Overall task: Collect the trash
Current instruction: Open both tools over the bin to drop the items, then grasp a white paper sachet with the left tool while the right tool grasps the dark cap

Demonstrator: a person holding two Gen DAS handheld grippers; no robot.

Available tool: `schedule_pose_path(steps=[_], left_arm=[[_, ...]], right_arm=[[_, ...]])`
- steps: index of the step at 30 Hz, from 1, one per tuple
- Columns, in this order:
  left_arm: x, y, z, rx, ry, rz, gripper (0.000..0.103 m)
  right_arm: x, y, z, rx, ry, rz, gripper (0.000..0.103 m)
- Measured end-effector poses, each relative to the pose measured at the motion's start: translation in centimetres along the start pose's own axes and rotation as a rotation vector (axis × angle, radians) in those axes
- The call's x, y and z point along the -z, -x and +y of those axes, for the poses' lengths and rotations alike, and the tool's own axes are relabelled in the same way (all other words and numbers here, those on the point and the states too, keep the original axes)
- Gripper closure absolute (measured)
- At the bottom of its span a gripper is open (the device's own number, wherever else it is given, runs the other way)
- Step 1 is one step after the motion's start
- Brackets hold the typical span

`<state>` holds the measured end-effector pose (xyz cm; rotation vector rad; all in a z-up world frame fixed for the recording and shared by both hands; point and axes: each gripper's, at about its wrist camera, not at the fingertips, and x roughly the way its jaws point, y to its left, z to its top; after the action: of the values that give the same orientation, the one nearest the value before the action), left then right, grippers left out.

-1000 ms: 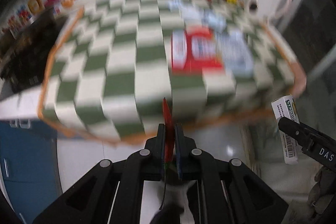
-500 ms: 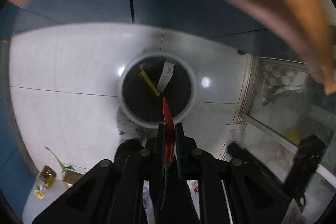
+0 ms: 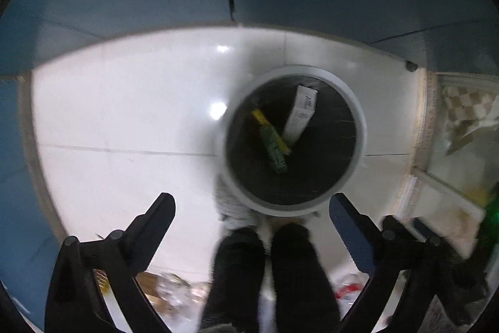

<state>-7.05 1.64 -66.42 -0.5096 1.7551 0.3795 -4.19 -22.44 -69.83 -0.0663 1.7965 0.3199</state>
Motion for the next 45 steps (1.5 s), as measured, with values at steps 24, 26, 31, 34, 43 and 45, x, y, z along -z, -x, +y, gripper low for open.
schedule_pose_path(steps=[24, 26, 31, 34, 43, 45], left_arm=[[14.3, 30.1, -0.3, -0.01, -0.097, -0.315, 0.002], [15.2, 32.1, -0.3, 0.0, -0.101, -0.327, 0.002], [17.5, 36.2, 0.0, 0.03, -0.108, -0.39, 0.002], [18.7, 39.0, 0.1, 0.018, -0.104, -0.451, 0.002], [17.3, 46.9, 0.3, -0.024, -0.054, -0.675, 0.002], [15.4, 48.7, -0.1, -0.043, -0.037, -0.725, 0.0]], right_arm=[[11.8, 36.6, 5.5, 0.121, 0.153, -0.254, 0.0], [13.1, 39.1, 5.9, 0.116, 0.161, -0.27, 0.0], [16.1, 44.4, 7.5, 0.095, 0.189, -0.302, 0.0], [17.4, 46.6, 8.4, 0.07, 0.199, -0.327, 0.0], [15.6, 53.2, 9.7, -0.082, 0.174, -0.423, 0.0], [13.3, 55.0, 9.8, -0.098, 0.171, -0.456, 0.0]])
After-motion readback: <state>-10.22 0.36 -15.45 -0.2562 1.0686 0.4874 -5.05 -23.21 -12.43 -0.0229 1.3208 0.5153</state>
